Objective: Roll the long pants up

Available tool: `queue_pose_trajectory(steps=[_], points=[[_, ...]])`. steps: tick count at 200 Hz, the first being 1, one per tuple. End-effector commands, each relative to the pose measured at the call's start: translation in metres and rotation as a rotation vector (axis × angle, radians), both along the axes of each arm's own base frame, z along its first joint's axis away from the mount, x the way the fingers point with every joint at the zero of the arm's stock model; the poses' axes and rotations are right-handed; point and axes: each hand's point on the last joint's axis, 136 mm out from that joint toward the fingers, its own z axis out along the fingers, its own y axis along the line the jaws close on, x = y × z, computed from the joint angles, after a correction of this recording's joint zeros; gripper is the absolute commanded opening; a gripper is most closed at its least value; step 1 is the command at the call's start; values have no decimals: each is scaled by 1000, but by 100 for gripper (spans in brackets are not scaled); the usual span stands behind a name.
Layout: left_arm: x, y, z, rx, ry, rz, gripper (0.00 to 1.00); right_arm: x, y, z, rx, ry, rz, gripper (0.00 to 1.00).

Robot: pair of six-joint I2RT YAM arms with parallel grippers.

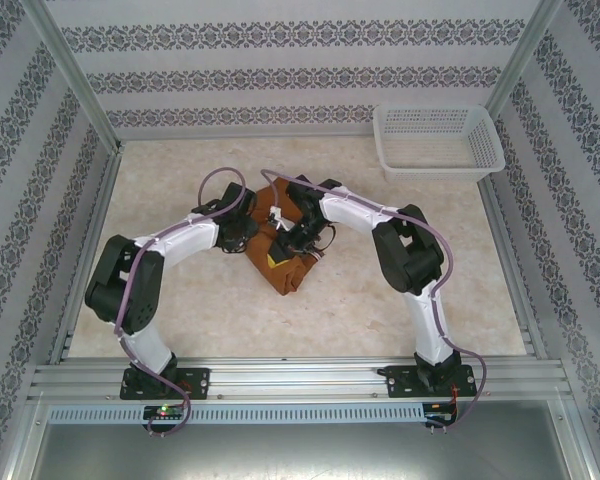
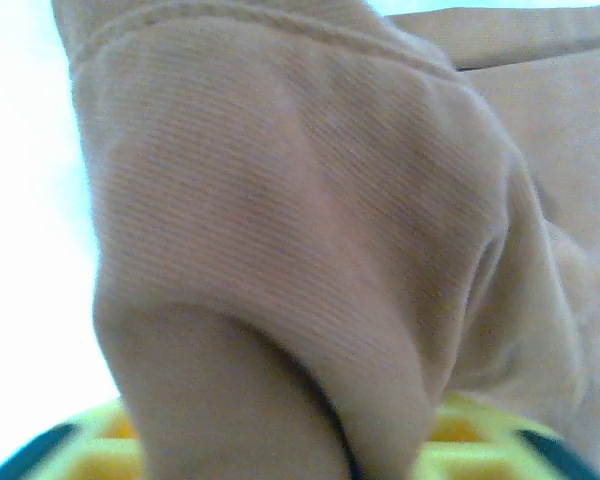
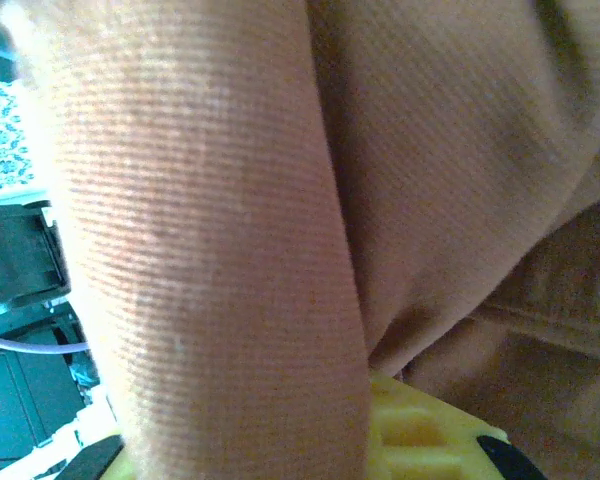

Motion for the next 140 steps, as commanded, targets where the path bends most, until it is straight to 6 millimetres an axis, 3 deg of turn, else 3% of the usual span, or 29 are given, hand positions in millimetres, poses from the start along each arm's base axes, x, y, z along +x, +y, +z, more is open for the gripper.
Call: queue_pose_trajectory(steps=[1, 13, 23, 45, 52, 55, 56, 57, 60, 92, 140], points=[[-12, -11, -29, 1, 84, -54, 0, -12, -18, -7, -126, -28, 30, 12], [-11, -12, -30, 0, 95, -57, 0, -10, -28, -7, -213, -132, 50, 39], [-11, -13, -31, -2, 104, -58, 0, -7, -39, -7, -306, -229, 52, 49], [-10, -16, -30, -12, 109, -59, 0, -6, -58, 6, -531, -486, 92, 55], [-10, -17, -30, -16, 112, -61, 0, -3, -64, 12, -617, -573, 97, 61], [-10, -17, -30, -17, 114, -60, 0, -4, -66, 15, -644, -598, 102, 72], [-10, -18, -30, -18, 114, -60, 0, -3, -66, 16, -653, -609, 101, 85], [-10, -18, -30, -19, 115, -61, 0, -3, -66, 17, -661, -619, 103, 91], [-9, -19, -30, -21, 115, -62, 0, -4, -67, 20, -683, -641, 110, 97], [-8, -23, -30, -36, 121, -68, 0, -7, -57, 42, -861, -948, 182, 98], [-10, -24, -25, -45, 119, -70, 0, -11, -29, 17, -978, -1139, 271, 98]])
